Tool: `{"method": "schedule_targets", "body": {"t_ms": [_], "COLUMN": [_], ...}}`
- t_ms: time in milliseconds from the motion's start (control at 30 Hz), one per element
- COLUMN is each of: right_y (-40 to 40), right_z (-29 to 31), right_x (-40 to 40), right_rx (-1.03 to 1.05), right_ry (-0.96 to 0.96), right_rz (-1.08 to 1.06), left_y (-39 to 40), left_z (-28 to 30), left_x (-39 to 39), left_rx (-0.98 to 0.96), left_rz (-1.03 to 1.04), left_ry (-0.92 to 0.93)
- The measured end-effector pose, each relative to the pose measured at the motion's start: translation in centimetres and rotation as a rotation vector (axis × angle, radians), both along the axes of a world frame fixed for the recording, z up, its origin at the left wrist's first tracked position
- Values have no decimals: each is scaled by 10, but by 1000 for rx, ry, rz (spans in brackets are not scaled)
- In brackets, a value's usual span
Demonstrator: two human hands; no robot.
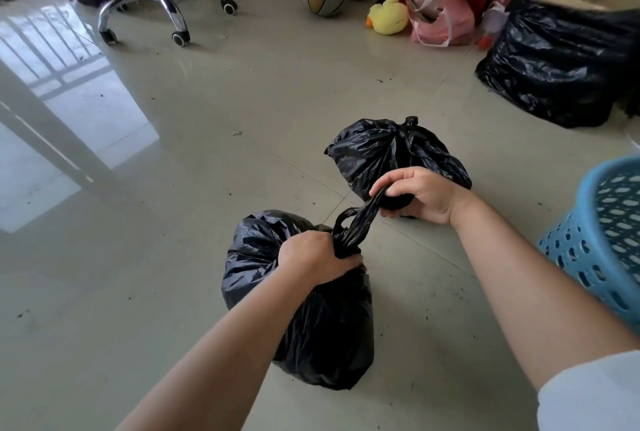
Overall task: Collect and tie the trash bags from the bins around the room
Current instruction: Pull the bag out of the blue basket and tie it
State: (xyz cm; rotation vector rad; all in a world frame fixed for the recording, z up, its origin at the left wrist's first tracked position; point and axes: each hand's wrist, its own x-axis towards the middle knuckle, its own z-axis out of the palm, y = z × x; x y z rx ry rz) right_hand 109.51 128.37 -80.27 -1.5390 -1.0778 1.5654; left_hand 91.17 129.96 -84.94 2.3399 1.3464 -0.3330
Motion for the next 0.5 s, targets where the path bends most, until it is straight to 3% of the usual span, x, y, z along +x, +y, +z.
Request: {"method": "schedule_targets", "body": {"t_ms": [67,167,233,300,500], "right_y": [-1,-3,-2,-2,7], "right_z": [-5,-10,-14,-13,-14], "right_x": [1,2,2,-6,-43], "right_rx": [2,23,39,66,-34], "right_ry": [134,298,127,-171,-601], "right_rz": [-125,-292,-281,-127,346], "left_y": [-1,7,13,17,24], "left_z": [2,6,11,20,26], "left_x": [2,0,-6,-14,-29], "left_rx": [30,-180,-393,-532,-656], "left_rz": [68,202,347,460,438], "left_ry": [-17,-186,-399,-547,-612]}}
